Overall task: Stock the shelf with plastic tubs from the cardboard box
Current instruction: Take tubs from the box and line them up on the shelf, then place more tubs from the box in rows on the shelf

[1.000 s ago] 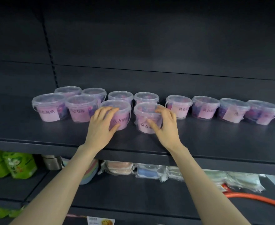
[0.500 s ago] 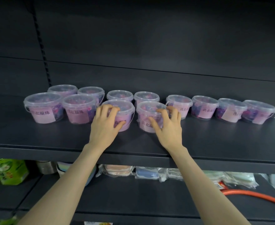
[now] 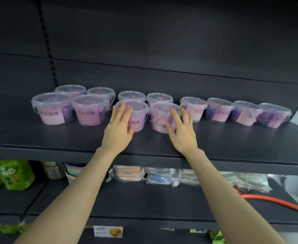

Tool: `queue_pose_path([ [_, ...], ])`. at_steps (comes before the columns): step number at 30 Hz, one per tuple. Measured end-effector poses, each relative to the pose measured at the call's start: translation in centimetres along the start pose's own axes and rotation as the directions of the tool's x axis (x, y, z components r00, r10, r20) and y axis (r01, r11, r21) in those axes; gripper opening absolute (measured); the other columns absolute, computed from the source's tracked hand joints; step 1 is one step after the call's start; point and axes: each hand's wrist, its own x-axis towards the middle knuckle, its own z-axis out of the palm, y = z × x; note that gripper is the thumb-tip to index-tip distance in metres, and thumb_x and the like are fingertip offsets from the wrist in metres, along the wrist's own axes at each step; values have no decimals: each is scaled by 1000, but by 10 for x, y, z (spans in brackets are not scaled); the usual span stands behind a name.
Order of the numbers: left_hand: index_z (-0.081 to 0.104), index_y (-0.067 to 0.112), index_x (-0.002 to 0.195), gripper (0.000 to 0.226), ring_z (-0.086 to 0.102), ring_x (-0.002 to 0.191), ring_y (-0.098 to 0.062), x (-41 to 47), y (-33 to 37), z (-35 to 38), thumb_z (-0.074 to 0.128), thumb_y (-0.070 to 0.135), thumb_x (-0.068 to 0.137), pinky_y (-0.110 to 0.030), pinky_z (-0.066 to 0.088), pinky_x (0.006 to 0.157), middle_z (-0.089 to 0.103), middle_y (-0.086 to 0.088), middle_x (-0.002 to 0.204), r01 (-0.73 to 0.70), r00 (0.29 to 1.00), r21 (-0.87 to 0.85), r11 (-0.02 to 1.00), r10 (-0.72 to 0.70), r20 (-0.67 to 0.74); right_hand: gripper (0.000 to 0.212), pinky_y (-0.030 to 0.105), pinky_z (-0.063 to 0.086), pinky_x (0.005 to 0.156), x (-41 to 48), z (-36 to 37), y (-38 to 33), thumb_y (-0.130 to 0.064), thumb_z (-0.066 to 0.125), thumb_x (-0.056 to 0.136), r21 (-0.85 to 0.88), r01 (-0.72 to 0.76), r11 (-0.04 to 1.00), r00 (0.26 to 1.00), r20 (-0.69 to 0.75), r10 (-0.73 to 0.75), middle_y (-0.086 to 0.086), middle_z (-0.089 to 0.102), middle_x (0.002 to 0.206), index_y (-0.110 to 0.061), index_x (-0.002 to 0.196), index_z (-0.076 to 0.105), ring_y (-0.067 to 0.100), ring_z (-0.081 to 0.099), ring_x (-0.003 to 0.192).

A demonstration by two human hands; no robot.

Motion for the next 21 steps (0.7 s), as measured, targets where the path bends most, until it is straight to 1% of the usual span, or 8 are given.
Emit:
queue_pose_path([
  [1,29,16,146,61,16,143,-30,-6,1,-3,55,15,90,-50,43,95,14,-7,157,11,1000,-36,999,-11,6,57,48,46,94,-5,-3,-3,-31,48,96,14,-13,1000,999,33,12,6,9,158,-29,147,23,30,34,132],
  [3,41,13,139,55,40,130,-33,-22,4,-12,59,13,88,-49,46,90,33,-10,149,11,999,-104,994,-15,-33,59,43,49,86,-21,-9,-11,-27,51,94,41,-14,999,999,52,12,6,14,157,-25,147,24,26,58,101],
  [4,51,9,130,44,53,116,-34,-32,7,-17,60,13,87,-49,49,87,48,-12,137,-10,997,-126,992,0,-79,55,42,50,83,-31,-12,-16,-25,53,93,55,1,998,999,34,-3,7,27,153,-20,144,33,25,60,93],
  [6,66,6,104,20,65,88,-29,-57,14,-31,61,12,86,-46,53,75,67,-9,102,-55,987,-176,983,26,-159,35,43,50,80,-56,-17,-29,-21,56,92,106,43,993,999,-17,-41,8,53,129,-9,125,55,26,62,92],
  [9,68,9,87,10,66,70,-17,-103,23,-56,61,16,87,-39,55,64,71,-1,79,-79,982,-217,973,38,-183,16,43,52,71,-97,-23,-50,-16,60,90,188,89,978,995,-71,-77,8,66,98,-5,96,68,24,65,79],
  [14,68,9,90,8,66,67,-15,-213,15,-58,66,15,85,-36,55,57,70,0,76,6,1000,-155,988,-5,5,15,36,50,61,-187,0,-58,-18,58,90,288,55,956,998,-49,-43,6,66,84,-6,87,68,19,61,70],
  [17,68,10,92,9,66,68,-18,-292,1,-41,66,16,84,-37,55,59,70,-1,76,168,971,-110,980,-145,193,11,34,51,64,-255,39,-52,-12,61,89,336,-71,939,992,121,31,7,65,87,-4,87,69,19,62,72],
  [21,68,14,90,8,67,69,-18,-377,-24,-22,67,17,83,-36,55,60,71,0,75,337,880,-54,940,-294,373,12,39,51,68,-336,92,-45,-14,60,90,298,-260,918,919,367,142,8,65,92,-5,90,68,23,63,74],
])
